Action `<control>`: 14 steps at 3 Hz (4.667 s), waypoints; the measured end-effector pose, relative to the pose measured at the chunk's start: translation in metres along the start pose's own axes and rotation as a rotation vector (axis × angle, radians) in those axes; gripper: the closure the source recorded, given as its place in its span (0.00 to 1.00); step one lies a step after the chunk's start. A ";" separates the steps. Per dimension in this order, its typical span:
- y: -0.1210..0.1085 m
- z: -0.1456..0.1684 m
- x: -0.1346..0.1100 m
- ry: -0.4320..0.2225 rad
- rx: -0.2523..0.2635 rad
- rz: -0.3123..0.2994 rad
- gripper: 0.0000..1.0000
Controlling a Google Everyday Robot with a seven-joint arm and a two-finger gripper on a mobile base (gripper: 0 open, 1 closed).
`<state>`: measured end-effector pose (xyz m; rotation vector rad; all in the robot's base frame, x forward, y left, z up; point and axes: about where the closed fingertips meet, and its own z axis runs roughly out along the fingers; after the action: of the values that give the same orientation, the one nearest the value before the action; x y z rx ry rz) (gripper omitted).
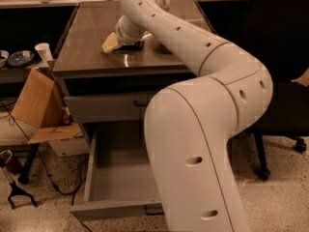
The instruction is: Place rxbar blueberry into middle drawer
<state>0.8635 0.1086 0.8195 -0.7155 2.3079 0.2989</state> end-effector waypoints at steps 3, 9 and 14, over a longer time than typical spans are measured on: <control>0.000 -0.023 -0.004 -0.019 -0.029 0.015 1.00; 0.065 -0.187 0.115 -0.015 -0.506 -0.151 1.00; 0.202 0.035 0.344 0.289 -0.511 -0.117 1.00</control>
Offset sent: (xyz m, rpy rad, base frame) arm -0.0108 -0.0437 0.0099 0.0509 0.0631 -0.0604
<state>0.5583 0.1472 0.5629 -1.2076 2.4663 0.7933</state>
